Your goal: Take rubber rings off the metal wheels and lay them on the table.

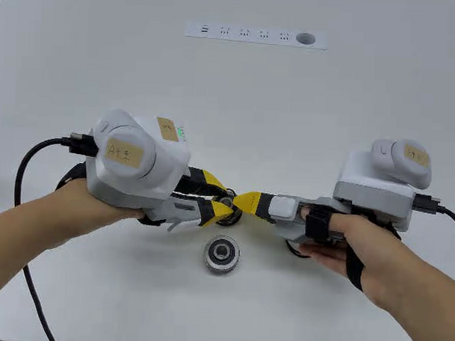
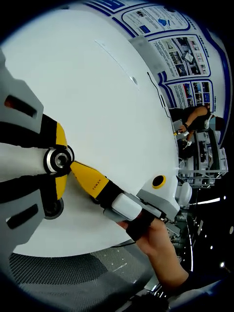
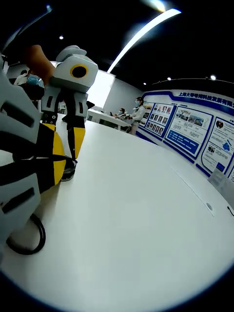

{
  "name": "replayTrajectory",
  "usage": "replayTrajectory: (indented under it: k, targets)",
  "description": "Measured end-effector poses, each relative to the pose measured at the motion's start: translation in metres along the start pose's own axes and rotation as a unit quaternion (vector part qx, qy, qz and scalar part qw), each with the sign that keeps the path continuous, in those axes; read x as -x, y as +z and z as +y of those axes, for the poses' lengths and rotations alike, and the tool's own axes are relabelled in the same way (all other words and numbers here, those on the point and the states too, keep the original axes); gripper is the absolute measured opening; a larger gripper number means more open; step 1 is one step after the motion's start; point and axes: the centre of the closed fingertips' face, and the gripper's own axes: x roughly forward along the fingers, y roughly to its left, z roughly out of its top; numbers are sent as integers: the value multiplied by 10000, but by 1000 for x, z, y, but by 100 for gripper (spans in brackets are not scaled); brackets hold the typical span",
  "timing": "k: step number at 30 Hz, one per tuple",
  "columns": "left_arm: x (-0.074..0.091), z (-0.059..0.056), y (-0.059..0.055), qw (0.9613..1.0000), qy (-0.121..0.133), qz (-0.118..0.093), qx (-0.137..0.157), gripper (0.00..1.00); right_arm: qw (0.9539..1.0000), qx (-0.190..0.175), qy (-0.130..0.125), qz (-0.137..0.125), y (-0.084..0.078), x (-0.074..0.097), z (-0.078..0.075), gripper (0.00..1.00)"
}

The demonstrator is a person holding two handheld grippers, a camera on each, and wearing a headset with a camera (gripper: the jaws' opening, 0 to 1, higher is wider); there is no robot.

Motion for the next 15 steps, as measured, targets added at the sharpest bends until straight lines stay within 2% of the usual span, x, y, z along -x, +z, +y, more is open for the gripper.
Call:
replayTrajectory:
  k: [7,13,15]
  targets:
    - [9,2,3,9999,111,-13,-100,23,10000,-26,59,5,1,-3,5,1]
    - [17,10,7,9990,339,-162,235,26,9996,-115,248,-95,6,-5,18,2]
    - [20,11,9,9988,368,-219,257,26,9992,-173,299,-193,12,-2,21,2]
